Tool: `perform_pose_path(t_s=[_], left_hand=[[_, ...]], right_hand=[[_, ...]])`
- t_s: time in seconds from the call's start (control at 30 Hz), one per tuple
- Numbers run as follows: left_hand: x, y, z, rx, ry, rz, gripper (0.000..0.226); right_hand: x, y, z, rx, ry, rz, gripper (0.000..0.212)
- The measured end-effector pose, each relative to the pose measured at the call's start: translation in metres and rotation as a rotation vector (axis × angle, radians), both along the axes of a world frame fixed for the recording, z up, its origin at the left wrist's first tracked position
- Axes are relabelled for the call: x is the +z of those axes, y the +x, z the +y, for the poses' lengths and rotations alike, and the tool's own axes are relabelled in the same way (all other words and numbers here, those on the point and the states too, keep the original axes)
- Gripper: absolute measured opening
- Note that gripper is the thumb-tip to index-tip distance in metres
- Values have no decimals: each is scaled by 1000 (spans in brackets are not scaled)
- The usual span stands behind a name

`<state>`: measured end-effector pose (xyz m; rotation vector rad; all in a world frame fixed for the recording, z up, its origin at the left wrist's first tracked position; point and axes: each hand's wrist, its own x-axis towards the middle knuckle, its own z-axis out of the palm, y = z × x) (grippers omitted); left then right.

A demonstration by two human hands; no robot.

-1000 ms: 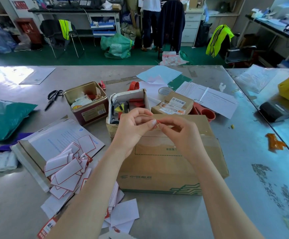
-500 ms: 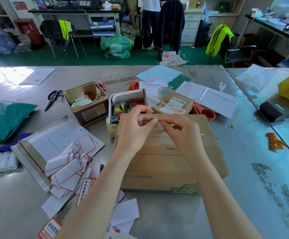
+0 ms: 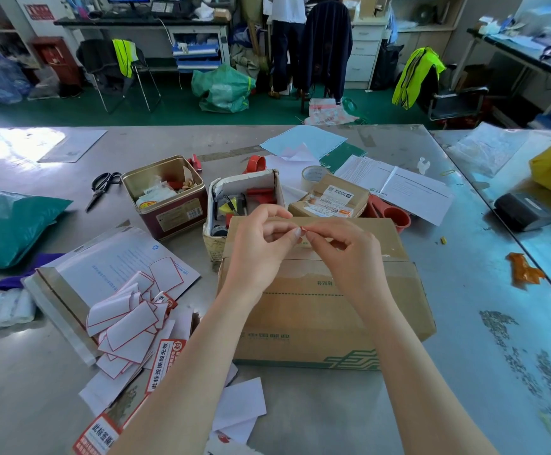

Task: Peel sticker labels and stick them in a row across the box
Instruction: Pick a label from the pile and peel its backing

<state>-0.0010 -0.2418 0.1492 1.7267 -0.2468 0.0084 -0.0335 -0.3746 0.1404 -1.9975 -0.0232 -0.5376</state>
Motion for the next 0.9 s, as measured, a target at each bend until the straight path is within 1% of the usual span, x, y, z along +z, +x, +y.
perform_pose_path(t_s=[0.1,0.33,0.4,0.57,0.7,0.8,0.9], left_hand=[[0,0,0,7,-15,6,17],[1,0,-1,-15,23,-31,21],[1,0,-2,-18,26,-42,19],[0,-1,-2,-50,46,-96,4],[0,1,0,-65,39,-86,7],[3,-2,-2,-54,-6,-54,19],[4,-4,-3,-72,-14,-52,27]], right_hand=[[3,-1,0,9,26,22,16],[6,-1,-1,-9,94,103,8],[6,-1,0,-16,146,136,9],[7,-2,-2,-53,364,220,10],[9,-1,-4,-64,393,251,12],[10,-2,-2,14,377,265,9],[11,-3,-2,32,346,262,7]])
